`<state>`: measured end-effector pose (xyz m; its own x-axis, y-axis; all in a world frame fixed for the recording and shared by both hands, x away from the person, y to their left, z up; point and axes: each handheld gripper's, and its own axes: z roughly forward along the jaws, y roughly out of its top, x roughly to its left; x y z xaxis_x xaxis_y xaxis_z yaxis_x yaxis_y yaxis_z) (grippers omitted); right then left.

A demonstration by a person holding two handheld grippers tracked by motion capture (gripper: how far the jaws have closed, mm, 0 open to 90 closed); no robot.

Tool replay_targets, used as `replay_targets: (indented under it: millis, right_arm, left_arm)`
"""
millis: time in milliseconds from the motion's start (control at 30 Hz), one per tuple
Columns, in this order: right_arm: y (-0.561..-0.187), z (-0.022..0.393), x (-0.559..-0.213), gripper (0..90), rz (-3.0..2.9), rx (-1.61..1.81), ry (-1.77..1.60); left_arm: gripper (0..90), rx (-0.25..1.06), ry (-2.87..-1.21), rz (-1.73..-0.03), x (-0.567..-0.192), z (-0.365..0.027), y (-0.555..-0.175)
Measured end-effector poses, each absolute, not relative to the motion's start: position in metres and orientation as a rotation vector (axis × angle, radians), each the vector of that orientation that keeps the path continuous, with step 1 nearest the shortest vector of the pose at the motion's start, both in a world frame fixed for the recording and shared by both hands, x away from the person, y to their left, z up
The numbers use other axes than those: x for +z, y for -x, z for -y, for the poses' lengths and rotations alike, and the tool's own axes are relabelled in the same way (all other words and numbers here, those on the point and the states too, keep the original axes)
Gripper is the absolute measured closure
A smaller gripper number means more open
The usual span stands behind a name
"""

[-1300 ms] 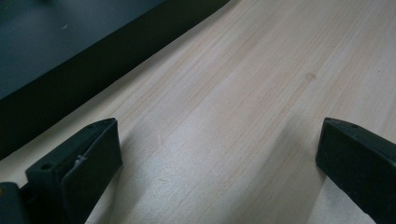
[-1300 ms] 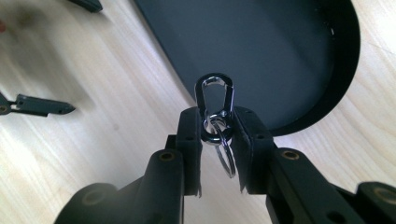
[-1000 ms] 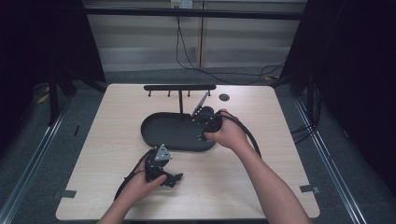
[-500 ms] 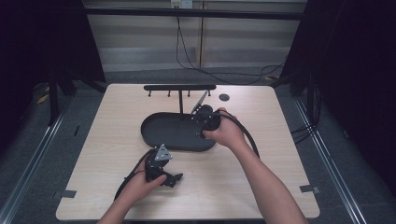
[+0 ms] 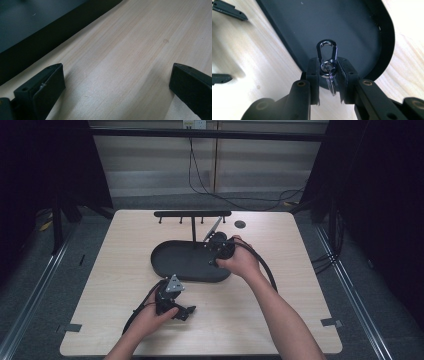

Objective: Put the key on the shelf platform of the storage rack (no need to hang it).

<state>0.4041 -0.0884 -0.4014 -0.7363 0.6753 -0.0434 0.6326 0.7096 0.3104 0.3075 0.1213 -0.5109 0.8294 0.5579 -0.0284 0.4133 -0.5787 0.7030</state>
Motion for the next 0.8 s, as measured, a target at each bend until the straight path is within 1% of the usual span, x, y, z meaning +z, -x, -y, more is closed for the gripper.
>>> replay_targets:
  millis: [800]
  right_arm:
    - [-0.419, 0.076, -0.425, 73.2, -2.762, 0.433, -1.083]
  left_arm:
    - [0.0, 0.248, -2.270, -0.701, -0.511, -0.121, -0.307]
